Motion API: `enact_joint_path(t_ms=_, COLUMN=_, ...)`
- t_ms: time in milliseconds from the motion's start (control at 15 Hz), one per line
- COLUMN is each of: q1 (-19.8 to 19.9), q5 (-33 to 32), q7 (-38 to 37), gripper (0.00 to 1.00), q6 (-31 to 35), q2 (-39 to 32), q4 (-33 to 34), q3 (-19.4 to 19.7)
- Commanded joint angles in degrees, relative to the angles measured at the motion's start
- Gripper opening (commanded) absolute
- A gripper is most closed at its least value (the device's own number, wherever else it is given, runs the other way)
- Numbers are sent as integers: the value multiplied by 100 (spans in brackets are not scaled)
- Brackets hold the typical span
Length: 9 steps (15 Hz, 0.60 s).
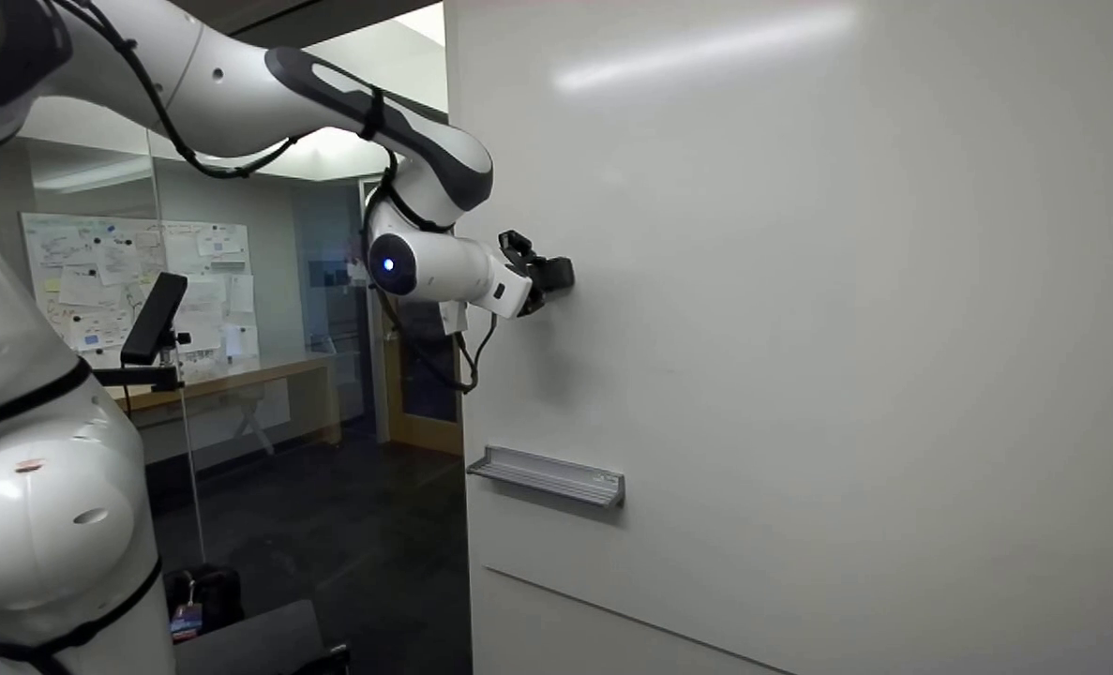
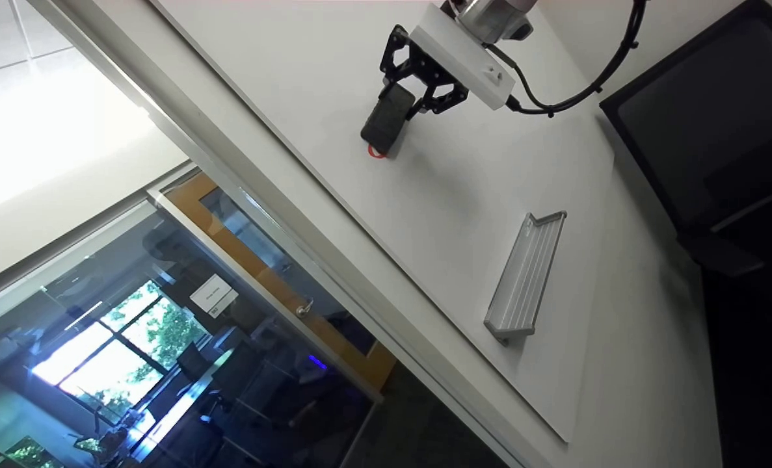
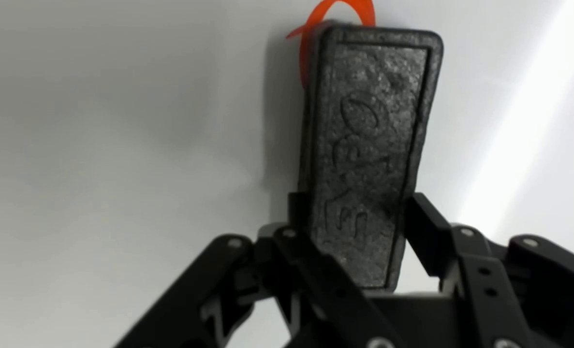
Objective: Use the duster to erase the board
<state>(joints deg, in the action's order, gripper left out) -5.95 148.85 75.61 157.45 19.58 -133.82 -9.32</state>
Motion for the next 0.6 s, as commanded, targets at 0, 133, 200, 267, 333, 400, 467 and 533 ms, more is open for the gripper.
enact_joint_path(t_ms=0, q1=77, q5=0, q7=-278, gripper=29, q6=-153, q2=-388, q4=285, q3=-306)
enact_joint_path(t_ms=133, q1=42, q5=1, q7=-348, gripper=29, q6=-166, q2=-437, q4=270, q3=-358)
enact_joint_path(t_ms=200, q1=35, q5=1, q7=-378, gripper=29, q6=-170, q2=-464, q4=262, q3=-395)
enact_joint_path(t_ms=267, q1=22, q5=2, q7=-388, gripper=29, q6=-178, q2=-489, q4=252, q3=-427)
enact_joint_path(t_ms=333, q1=9, q5=3, q7=-410, gripper=29, q6=-174, q2=-530, q4=242, q3=-465)
enact_joint_path(t_ms=400, q1=-6, q5=3, q7=-458, gripper=29, q6=-174, q2=-562, q4=221, q3=-506)
enact_joint_path(t_ms=467, q1=-5, q5=3, q7=-469, gripper=29, q6=-177, q2=-584, q4=200, q3=-549)
enact_joint_path(t_ms=533, q1=-20, q5=3, q7=-496, gripper=29, q6=-180, q2=-617, q4=176, q3=-589)
